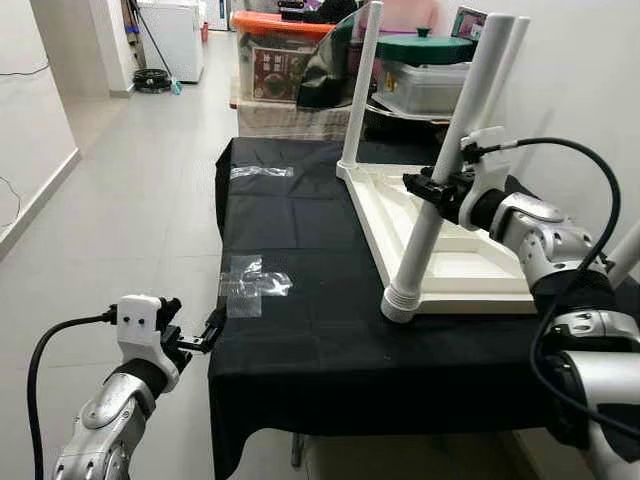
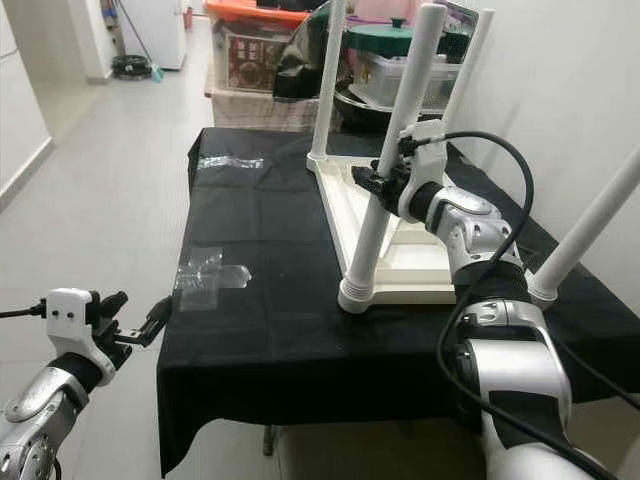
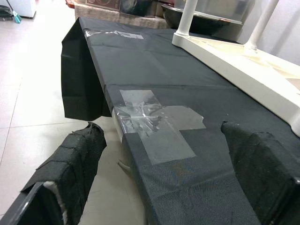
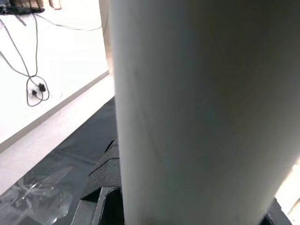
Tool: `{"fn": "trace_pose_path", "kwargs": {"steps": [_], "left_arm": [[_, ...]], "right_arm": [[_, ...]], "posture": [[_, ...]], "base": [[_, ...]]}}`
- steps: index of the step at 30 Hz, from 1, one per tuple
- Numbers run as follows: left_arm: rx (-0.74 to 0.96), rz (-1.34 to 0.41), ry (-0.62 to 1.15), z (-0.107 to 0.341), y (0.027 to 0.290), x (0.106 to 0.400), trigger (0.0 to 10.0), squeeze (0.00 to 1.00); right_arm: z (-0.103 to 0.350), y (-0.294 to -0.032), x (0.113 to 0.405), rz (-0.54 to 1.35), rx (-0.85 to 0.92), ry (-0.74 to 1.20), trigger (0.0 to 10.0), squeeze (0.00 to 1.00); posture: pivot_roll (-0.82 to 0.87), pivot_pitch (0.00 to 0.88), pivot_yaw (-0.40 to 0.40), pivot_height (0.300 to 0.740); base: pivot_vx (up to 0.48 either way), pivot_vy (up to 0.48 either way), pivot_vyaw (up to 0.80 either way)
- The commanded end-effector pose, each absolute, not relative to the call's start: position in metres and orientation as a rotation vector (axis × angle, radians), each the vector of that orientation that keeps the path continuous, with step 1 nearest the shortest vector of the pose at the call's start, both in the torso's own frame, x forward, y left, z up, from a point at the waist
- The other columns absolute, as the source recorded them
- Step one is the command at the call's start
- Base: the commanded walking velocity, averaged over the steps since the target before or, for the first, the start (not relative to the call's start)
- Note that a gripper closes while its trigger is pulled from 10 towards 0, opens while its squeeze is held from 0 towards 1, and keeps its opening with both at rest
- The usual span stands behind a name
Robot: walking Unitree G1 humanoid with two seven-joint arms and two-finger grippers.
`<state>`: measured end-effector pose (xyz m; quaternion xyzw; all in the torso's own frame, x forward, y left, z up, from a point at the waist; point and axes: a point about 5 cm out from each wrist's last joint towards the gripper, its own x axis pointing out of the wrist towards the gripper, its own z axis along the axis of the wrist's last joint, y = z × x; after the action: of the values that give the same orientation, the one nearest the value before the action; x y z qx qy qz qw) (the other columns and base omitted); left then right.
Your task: Building children table
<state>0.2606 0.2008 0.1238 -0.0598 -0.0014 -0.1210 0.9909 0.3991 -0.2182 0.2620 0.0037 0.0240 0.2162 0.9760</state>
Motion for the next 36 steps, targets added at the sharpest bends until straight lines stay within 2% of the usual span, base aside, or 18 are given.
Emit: {"fn": "trace_pose_path", "kwargs": {"steps": [1,6,11,12,13,14,17,19,29,30,32,33,36], "left_arm": [[-0.108,-0.245,0.005,0.121,0.202,0.261,10.0,0.0],[-0.11,-0.242,0.005,0.121,0.202,0.26,10.0,0.0],[-0.111,-0.242,0.005,0.121,0.201,0.261,10.0,0.0],[-0.111,-0.242,0.004,0.121,0.201,0.262,10.0,0.0],[-0.112,-0.24,0.002,0.122,0.201,0.262,10.0,0.0],[-0.112,-0.24,0.002,0.122,0.201,0.262,10.0,0.0],[-0.115,-0.229,-0.001,0.123,0.202,0.261,10.0,0.0],[-0.117,-0.216,-0.002,0.122,0.203,0.26,10.0,0.0],[-0.134,-0.199,-0.006,0.12,0.201,0.255,10.0,0.0],[-0.135,-0.199,-0.004,0.12,0.2,0.254,10.0,0.0],[-0.135,-0.2,-0.003,0.119,0.2,0.254,10.0,0.0],[-0.134,-0.201,-0.002,0.12,0.2,0.255,10.0,0.0],[-0.132,-0.205,-0.001,0.12,0.199,0.257,10.0,0.0]], "right_arm": [[0.251,-0.227,0.402,0.281,-0.005,0.089,0.0,0.0],[0.226,-0.211,0.403,-0.126,0.094,0.114,0.0,0.0],[0.213,-0.2,0.4,-0.272,0.167,0.134,0.0,0.0],[0.207,-0.192,0.398,-0.331,0.201,0.146,0.0,0.0],[0.2,-0.172,0.396,-0.393,0.245,0.166,0.0,0.0],[0.2,-0.172,0.396,-0.393,0.245,0.166,0.0,0.0],[0.196,-0.133,0.392,-0.461,0.294,0.197,0.0,0.0],[0.197,-0.118,0.394,-0.467,0.29,0.217,0.0,0.0],[0.198,-0.102,0.391,-0.488,0.279,0.242,0.0,0.0],[0.2,-0.101,0.391,-0.47,0.298,0.239,3.8,0.0],[0.201,-0.1,0.391,-0.458,0.311,0.237,3.8,0.0],[0.205,-0.1,0.391,-0.454,0.322,0.229,10.0,0.0],[0.21,-0.101,0.392,-0.461,0.336,0.211,10.0,0.0]], "posture": [[0.03,0.0,-0.087,0.74],[0.03,0.0,-0.082,0.74],[0.03,0.0,-0.081,0.74],[0.04,0.0,-0.081,0.74],[0.04,0.0,-0.086,0.74],[0.04,0.0,-0.086,0.74],[0.05,0.0,-0.102,0.74],[0.05,0.0,-0.114,0.74],[0.06,0.0,-0.129,0.74],[0.05,0.0,-0.127,0.74],[0.05,0.0,-0.127,0.74],[0.05,0.0,-0.125,0.74],[0.05,0.0,-0.117,0.74]], "base": [[0.0,0.0,0.0],[0.0,0.0,0.0],[0.0,0.0,0.0],[0.0,0.0,0.0],[0.0,0.0,0.0],[0.0,0.0,0.0],[0.0,0.0,0.0],[0.0,0.0,0.0],[0.0,0.0,0.0],[0.0,0.0,0.0],[0.0,0.0,0.0],[0.0,0.0,0.0],[0.0,0.0,0.0]]}}
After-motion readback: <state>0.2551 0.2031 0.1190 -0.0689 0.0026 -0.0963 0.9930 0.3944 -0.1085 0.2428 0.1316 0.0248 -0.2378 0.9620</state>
